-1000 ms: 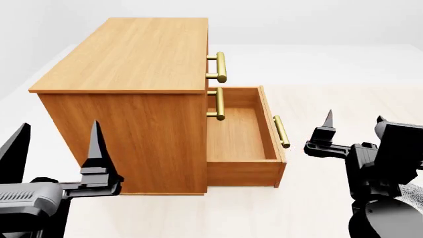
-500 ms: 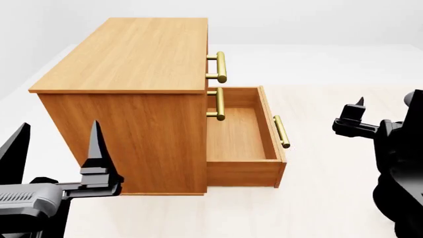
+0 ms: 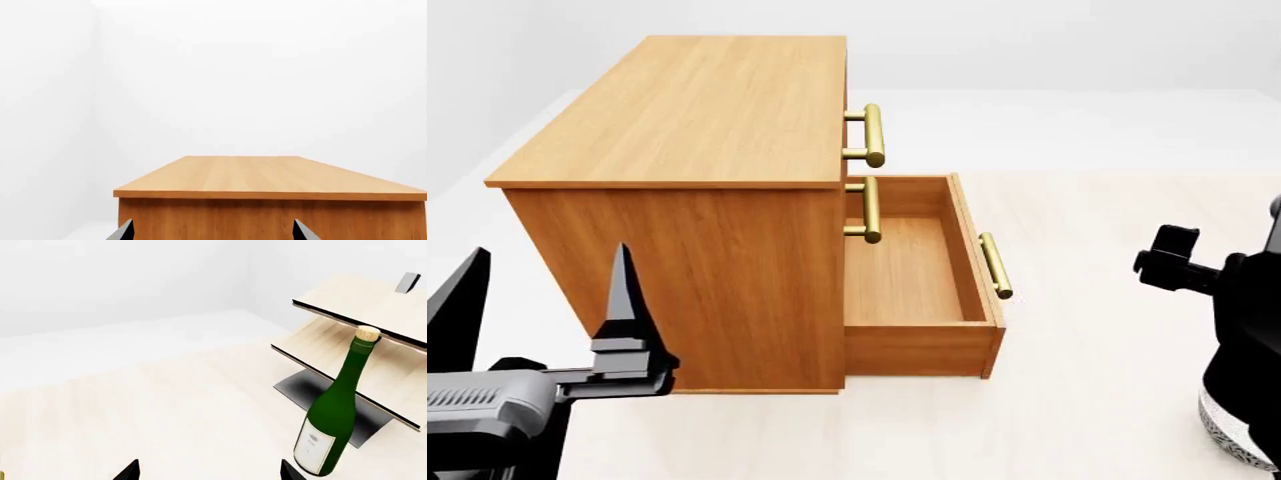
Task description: Put the bowl on top of the cabinet.
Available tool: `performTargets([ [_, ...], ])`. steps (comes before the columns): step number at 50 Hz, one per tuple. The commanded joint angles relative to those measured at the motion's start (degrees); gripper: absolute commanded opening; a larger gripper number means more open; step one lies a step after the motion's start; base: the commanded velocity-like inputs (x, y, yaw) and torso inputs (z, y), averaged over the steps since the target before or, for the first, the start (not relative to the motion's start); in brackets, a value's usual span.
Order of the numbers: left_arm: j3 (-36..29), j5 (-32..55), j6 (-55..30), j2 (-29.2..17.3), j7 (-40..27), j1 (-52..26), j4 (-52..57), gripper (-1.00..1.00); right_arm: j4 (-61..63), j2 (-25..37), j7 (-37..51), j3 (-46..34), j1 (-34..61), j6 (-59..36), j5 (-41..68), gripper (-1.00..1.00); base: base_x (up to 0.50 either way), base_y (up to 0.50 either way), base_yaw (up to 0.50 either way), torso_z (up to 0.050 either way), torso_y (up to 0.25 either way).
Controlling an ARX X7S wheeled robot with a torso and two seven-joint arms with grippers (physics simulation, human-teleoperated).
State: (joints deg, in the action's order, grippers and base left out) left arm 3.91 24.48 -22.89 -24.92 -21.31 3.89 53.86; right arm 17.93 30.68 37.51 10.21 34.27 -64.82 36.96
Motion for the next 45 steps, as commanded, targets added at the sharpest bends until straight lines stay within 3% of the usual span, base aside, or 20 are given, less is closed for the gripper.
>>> performTargets([
  [1, -0.4, -0.1, 0.6, -0.3, -0.2, 0.1, -0.3, 1.00, -3.5, -0.2, 1.7, 1.2, 0.6, -2.8, 0.1, 1.00, 0.00, 0.00, 0.00, 0.000, 0.000],
  [45, -1.1, 1.0, 0.9, -1.8, -1.8, -0.1, -0.1, 1.00, -10.0, -4.2, 5.8, 3.3, 4.3, -12.5, 3.7, 1.00, 0.00, 0.00, 0.00, 0.000, 0.000],
])
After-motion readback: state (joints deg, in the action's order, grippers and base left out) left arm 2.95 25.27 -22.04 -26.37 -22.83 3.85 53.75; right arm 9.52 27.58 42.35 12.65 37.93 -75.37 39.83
